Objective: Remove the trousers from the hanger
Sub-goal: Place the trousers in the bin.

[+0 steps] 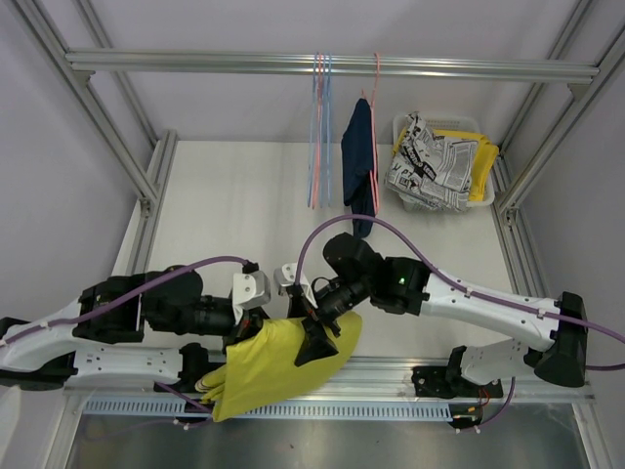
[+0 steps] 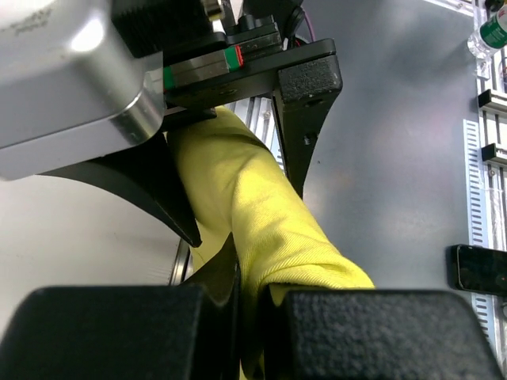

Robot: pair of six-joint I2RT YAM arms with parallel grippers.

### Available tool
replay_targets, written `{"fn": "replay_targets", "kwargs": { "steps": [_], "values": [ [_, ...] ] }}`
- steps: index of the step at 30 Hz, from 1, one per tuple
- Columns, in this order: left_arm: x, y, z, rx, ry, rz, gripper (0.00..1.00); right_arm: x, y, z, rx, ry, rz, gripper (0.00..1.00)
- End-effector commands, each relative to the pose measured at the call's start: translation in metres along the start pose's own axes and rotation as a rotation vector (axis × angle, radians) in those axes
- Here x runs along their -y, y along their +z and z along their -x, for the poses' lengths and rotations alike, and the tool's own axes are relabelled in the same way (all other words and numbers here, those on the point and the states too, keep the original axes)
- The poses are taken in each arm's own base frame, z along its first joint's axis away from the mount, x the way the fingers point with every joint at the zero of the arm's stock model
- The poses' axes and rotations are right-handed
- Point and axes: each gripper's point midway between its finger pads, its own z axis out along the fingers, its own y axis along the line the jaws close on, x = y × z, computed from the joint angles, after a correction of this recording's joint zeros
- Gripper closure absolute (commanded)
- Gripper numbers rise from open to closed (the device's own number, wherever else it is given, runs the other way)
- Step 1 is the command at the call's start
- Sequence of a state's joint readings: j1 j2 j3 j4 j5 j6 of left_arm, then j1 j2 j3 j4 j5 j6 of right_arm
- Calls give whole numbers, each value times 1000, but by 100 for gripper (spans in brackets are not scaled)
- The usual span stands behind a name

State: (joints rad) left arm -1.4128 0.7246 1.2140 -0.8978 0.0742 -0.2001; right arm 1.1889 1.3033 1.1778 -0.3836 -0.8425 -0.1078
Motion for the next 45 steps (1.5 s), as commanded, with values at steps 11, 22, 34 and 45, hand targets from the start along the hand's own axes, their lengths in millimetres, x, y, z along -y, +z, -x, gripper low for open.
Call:
{"fn": "replay_targets", "kwargs": {
  "steps": [11,22,34,45],
  "values": [
    [19,-18,67,239,30,-70,99,1,13,-6,7,-17,48,30],
    [16,-21,66,249,23,-57,99,-1,17,-17,-10,22,62,100],
    [11,-23,65,242,3,-25,41,11,-44,19,165,60,-350,100],
    [16,-26,70,254,-4,-48,32,14,-118,19,318,212,-700,100]
  ]
}}
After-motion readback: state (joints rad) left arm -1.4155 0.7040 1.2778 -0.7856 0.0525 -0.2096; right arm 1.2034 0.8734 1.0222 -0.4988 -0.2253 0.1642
